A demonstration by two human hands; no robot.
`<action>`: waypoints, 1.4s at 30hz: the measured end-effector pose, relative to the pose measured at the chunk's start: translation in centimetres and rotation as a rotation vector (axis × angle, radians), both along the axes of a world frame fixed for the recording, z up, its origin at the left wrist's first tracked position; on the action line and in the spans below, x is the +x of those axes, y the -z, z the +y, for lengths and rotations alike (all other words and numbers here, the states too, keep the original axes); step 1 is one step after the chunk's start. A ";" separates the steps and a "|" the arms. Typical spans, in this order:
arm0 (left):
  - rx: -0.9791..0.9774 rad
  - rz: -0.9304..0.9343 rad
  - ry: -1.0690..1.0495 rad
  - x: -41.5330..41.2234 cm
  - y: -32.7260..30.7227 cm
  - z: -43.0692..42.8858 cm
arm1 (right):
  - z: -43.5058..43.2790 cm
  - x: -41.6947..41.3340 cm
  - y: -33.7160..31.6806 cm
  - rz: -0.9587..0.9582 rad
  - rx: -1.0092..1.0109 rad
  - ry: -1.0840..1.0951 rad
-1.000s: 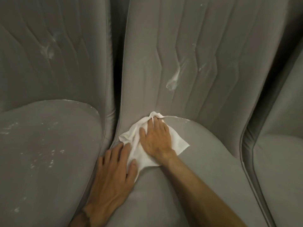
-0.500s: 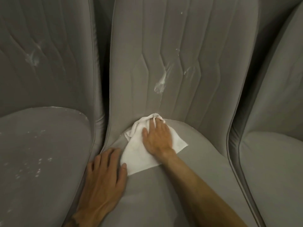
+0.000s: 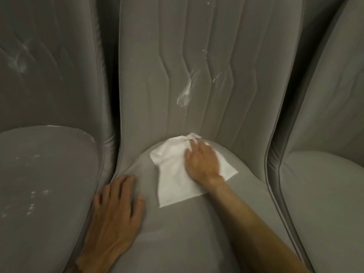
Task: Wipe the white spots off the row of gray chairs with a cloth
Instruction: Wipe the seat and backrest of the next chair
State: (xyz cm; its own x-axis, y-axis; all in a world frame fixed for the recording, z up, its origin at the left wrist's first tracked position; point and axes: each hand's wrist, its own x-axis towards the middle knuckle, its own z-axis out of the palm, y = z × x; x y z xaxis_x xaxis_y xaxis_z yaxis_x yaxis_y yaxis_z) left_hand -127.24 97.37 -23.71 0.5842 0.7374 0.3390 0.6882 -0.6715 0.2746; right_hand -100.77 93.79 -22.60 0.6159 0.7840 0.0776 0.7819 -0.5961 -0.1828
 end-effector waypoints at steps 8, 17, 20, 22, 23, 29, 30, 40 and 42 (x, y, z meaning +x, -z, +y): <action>0.018 -0.015 -0.002 0.1 0.4 0.1 | -6.9 1.4 0.1 -0.009 0.061 0.267; 0.033 -0.013 0.000 0.1 0.7 0.3 | 1.4 -1.2 0.0 0.043 0.021 -0.175; 0.067 -0.041 0.012 0.1 1.2 0.4 | -1.1 1.5 0.2 0.011 0.060 -0.094; 0.064 -0.039 0.006 0.2 1.2 0.5 | -2.1 2.2 0.4 -0.007 0.093 0.029; 0.050 -0.027 -0.002 0.3 1.1 0.4 | -1.8 1.7 0.4 0.005 0.095 0.044; -0.080 -0.110 -0.018 0.3 -0.3 -0.1 | 4.9 -6.3 0.3 0.075 0.070 -0.176; -0.125 -0.190 -0.017 0.2 -0.5 -0.1 | 5.4 -7.5 0.2 0.073 0.058 -0.190; -0.268 -0.741 -0.186 -1.4 -1.3 0.4 | -0.2 -11.9 -1.1 0.408 0.189 -0.753; -0.258 -0.735 -0.204 -1.7 -1.4 0.2 | -0.7 -11.6 -1.2 0.474 0.266 -0.748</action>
